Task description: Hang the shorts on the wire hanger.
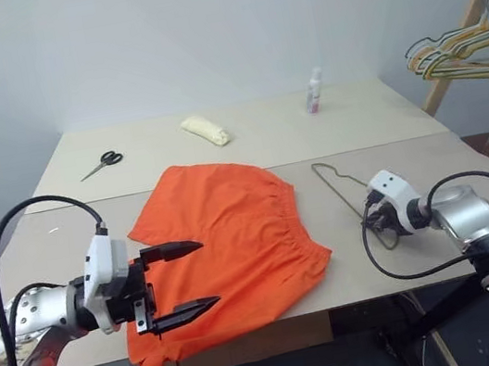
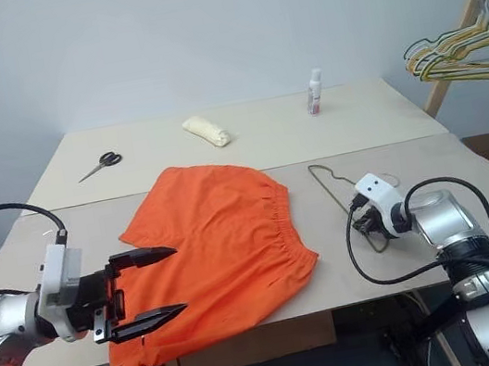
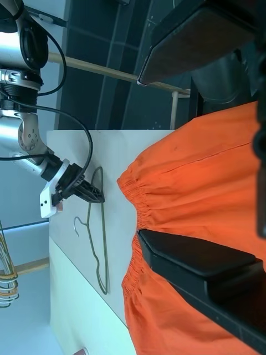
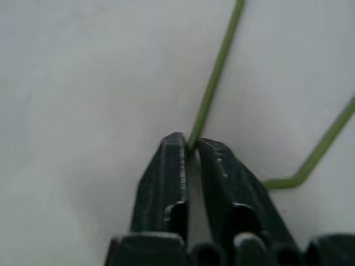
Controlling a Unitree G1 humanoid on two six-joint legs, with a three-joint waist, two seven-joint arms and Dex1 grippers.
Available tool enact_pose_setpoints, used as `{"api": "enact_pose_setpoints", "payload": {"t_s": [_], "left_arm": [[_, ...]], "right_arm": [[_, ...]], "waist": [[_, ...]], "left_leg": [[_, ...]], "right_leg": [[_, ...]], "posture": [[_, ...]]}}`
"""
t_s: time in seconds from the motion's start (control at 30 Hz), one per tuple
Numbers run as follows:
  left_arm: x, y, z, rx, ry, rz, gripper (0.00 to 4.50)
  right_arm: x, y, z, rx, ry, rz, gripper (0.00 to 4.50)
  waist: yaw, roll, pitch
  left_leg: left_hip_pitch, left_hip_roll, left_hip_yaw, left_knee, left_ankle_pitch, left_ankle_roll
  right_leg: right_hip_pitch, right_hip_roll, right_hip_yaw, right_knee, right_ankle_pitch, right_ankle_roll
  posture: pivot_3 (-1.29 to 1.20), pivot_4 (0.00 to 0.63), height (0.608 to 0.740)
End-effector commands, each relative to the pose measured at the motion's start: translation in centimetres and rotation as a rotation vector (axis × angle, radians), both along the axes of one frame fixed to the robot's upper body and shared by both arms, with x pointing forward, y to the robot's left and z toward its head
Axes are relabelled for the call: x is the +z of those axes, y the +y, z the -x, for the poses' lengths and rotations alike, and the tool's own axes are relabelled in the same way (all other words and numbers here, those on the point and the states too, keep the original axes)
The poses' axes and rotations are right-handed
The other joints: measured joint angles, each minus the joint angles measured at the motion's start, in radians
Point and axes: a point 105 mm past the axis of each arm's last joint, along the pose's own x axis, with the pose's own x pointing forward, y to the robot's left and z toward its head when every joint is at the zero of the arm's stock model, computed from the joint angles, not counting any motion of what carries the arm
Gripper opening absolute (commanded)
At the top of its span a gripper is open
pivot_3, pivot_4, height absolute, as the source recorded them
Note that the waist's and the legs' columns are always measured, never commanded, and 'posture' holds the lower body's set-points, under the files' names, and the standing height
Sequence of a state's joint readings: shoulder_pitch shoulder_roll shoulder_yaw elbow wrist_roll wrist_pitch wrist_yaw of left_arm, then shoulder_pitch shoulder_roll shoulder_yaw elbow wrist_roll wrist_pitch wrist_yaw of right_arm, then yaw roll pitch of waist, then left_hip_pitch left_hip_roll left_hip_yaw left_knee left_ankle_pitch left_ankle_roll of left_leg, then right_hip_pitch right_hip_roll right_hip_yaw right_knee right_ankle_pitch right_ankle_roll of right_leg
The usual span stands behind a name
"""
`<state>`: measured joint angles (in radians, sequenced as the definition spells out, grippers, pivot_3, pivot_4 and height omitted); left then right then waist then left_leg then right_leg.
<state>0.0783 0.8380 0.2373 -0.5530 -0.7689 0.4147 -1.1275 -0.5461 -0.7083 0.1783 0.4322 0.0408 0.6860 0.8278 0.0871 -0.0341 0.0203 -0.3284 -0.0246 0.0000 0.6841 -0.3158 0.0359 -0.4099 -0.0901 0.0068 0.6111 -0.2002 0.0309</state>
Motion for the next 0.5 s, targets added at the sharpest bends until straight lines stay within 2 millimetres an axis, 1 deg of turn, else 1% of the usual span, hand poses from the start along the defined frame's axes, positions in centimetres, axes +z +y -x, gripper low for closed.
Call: {"api": "enact_pose_setpoints", "payload": {"t_s": [0.03, 0.1, 0.2, 0.33, 0.4, 0.5], "left_arm": [[0.5, -0.3, 0.0, -0.011, -0.043, -0.011, 4.5], [0.1, -0.2, -0.2, 0.002, -0.051, -0.046, 4.5], [-0.2, -0.2, -0.3, 0.007, -0.048, -0.053, 4.5], [-0.7, 0.1, -1.3, 0.068, -0.058, -0.076, 4.5], [-1.3, 0.4, -3.3, 0.184, -0.043, -0.084, 4.5], [-2.1, 0.6, -6.0, 0.334, -0.023, -0.091, 4.5]], "right_arm": [[-1.6, -0.3, 0.7, -0.036, 0.065, 0.018, 0.02], [-1.3, -0.2, 0.6, -0.039, 0.047, 0.015, 0.02], [-0.1, -0.1, 0.0, -0.084, -0.006, -0.017, 0.02], [3.1, 0.6, -0.8, -0.111, -0.156, -0.076, 0.02], [5.2, 1.3, -1.0, -0.099, -0.26, -0.109, 0.02], [7.8, 2.0, -1.2, -0.111, -0.388, -0.118, 0.02]], "waist": [[0.0, 0.0, 0.0], [0.001, 0.0, 0.0], [0.002, 0.0, 0.0], [0.005, 0.003, 0.002], [0.007, 0.007, 0.004], [0.009, 0.009, 0.004]], "left_leg": [[0.003, 0.0, 0.0, 0.0, 0.0, 0.0], [0.008, 0.001, 0.0, 0.0, -0.001, 0.001], [0.009, 0.0, 0.0, 0.0, -0.001, 0.001], [0.007, 0.0, 0.0, 0.0, -0.001, 0.001], [0.006, 0.0, 0.0, 0.0, -0.001, 0.001], [0.006, 0.0, 0.0, 0.0, -0.001, 0.001]], "right_leg": [[0.003, 0.0, -0.001, -0.001, 0.0, 0.0], [0.009, 0.0, 0.0, -0.001, -0.001, 0.0], [0.009, 0.0, 0.0, -0.001, -0.001, 0.0], [0.007, 0.0, 0.0, 0.0, -0.001, 0.0], [0.006, 0.0, 0.001, 0.0, -0.001, 0.0], [0.005, 0.0, 0.0, 0.0, -0.001, 0.001]], "posture": [[0.19, 0.0, 0.74], [0.18, 0.0, 0.74], [0.18, 0.0, 0.74], [0.18, 0.0, 0.74], [0.17, 0.0, 0.74], [0.16, 0.0, 0.74]]}}
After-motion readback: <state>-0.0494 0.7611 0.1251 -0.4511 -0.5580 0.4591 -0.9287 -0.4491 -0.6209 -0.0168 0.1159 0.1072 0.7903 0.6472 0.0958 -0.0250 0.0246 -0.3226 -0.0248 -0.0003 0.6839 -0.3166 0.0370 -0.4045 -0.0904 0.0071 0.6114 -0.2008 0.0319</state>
